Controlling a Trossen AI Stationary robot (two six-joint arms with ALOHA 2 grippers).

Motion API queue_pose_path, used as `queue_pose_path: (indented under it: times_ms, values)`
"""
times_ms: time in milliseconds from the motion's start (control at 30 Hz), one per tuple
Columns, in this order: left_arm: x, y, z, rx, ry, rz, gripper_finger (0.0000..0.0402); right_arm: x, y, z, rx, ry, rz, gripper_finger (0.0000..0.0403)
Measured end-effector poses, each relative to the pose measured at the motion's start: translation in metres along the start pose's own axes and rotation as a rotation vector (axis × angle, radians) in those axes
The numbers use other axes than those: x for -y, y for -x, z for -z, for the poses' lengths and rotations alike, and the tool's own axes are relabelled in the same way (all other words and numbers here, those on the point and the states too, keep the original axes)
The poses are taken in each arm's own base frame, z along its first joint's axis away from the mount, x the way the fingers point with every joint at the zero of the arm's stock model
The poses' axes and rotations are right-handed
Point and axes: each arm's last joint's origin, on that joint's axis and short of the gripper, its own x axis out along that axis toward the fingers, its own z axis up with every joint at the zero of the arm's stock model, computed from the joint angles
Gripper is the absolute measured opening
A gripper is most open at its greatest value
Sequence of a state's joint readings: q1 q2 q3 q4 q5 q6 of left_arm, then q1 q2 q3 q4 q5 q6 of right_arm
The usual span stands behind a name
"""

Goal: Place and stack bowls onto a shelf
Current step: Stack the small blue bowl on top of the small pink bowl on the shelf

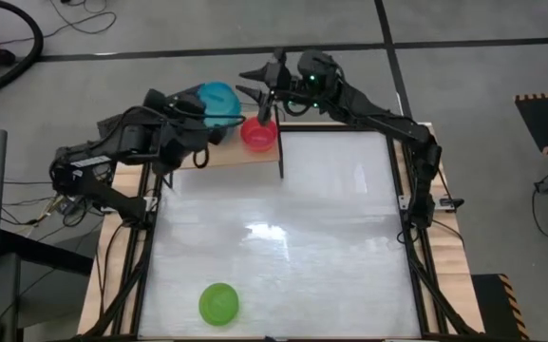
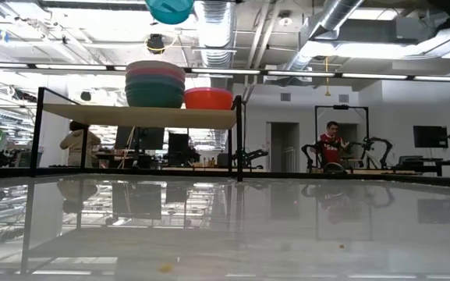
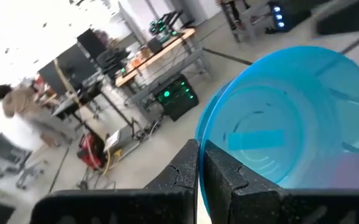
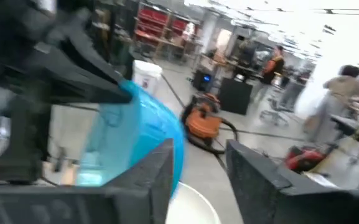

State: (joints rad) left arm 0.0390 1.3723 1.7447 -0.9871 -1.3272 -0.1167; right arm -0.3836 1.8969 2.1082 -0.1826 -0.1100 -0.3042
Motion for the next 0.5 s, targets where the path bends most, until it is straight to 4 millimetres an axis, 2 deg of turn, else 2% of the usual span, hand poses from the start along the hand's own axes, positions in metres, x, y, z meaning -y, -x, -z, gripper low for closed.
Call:
queue_pose_path:
  times_ms: [200,367,500]
  values:
    - [0.004,0.001,-0.008,0.029,-0.02,0.047,0.0,-0.002,-0.002,0.005,-0.042,0.002,0.016,0.0225]
    - [0.002,-0.003,-0.008,0.02,-0.036,0.022,0.0,0.002,0.003,0.003,-0.061,-0.019,0.039,0.023]
    - [-0.001,-0.009,-0.008,0.009,-0.046,0.002,0.0,0.006,0.013,-0.009,-0.031,-0.016,0.056,0.023]
